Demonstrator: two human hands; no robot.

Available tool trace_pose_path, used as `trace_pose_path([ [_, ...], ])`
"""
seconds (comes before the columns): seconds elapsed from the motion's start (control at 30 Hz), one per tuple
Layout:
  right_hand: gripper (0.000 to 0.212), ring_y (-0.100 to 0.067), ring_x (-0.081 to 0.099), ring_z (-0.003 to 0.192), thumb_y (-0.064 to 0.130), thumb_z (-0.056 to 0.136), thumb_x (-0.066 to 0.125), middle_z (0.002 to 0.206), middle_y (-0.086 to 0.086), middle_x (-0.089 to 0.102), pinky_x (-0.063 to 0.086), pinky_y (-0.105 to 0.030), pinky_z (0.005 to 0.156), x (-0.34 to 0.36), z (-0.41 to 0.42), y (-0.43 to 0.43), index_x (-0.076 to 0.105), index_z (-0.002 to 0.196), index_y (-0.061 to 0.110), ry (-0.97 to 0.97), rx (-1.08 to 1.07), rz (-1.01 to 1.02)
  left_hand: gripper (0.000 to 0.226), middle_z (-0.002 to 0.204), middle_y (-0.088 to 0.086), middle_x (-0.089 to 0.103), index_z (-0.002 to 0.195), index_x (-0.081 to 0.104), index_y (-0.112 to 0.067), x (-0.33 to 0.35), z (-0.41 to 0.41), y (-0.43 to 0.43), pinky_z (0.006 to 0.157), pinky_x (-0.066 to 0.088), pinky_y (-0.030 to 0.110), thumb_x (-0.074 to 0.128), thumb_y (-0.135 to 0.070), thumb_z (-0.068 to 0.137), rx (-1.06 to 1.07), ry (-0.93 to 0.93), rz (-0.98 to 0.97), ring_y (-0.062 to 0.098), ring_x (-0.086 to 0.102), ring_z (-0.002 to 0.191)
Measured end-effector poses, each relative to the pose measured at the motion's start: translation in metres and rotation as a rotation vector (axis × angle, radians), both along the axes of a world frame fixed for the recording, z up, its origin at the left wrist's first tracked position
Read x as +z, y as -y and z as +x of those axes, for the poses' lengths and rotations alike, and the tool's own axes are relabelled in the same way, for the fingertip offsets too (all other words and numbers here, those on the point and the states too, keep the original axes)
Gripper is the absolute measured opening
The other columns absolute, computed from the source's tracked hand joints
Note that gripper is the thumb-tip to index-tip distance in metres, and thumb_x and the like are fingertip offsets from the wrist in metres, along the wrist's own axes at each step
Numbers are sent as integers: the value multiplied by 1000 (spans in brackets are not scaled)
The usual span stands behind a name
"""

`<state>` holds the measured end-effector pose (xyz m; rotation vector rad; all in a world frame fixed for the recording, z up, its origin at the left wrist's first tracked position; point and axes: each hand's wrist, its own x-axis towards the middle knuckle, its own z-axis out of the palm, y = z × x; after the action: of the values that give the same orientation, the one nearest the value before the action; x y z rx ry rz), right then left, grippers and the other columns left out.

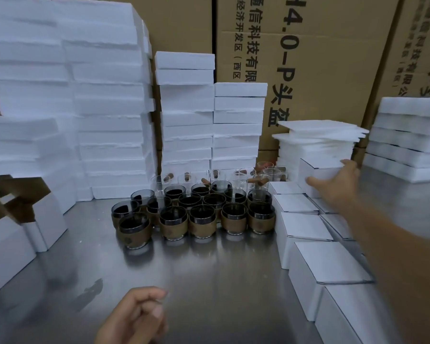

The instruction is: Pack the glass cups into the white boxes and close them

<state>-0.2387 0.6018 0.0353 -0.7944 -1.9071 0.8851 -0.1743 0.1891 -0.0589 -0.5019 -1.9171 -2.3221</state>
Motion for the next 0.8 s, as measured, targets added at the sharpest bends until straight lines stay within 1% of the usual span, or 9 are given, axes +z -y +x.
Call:
trace_pose_path([
  [0.1,90,-32,37,126,24,68,83,141,-15,29,34,-39,99,-4,-6,-1,28,137,6,-22,-13,-11,20,47,19,52,79,58,10,-1,-1,0,43,37,15,45,25,79,-20,7,-14,17,49,40],
  [0.2,94,-30,33,129,26,68,82,144,-14,26,32,-39,102,-7,-7,-3,24,140,9,-19,9,-30,17,48,18,51,80,57,13,2,0,1,44,39,16,46,25,80,-26,20,-21,17,50,41],
  [0.37,113,-31,24,139,30,67,85,151,-16,20,27,-44,110,-2,-1,3,8,148,11,14,21,-114,15,49,19,51,82,57,15,9,4,2,43,39,16,45,24,80,-49,47,-4,17,50,39],
  [0.47,115,-32,19,141,30,70,83,154,-17,14,24,-44,112,12,6,14,2,150,11,59,9,-118,16,52,20,49,83,58,13,11,6,3,44,41,16,45,22,82,-51,63,8,17,50,41],
  [0.57,106,-30,18,142,26,75,79,155,-15,13,22,-41,113,38,17,28,7,149,7,56,-8,-26,14,55,19,48,86,58,12,14,8,3,44,41,16,46,20,84,-69,83,29,15,50,44],
  [0.63,91,-29,22,139,21,79,75,152,-15,20,25,-38,110,58,28,43,16,147,7,15,12,102,14,56,17,49,87,58,11,14,9,3,46,42,16,47,19,85,-70,62,27,14,51,45],
  [0.73,67,-26,37,127,18,83,68,141,-13,33,32,-27,95,83,46,74,32,139,10,-49,136,270,14,55,13,50,86,58,9,15,10,4,47,42,14,47,17,86,-79,19,-8,11,51,45],
  [0.8,52,-19,48,112,21,86,66,127,-6,45,37,-23,85,95,60,102,41,131,15,-57,270,303,15,55,9,52,85,59,5,15,10,5,48,42,13,48,16,87,-75,-2,-35,8,51,46],
])
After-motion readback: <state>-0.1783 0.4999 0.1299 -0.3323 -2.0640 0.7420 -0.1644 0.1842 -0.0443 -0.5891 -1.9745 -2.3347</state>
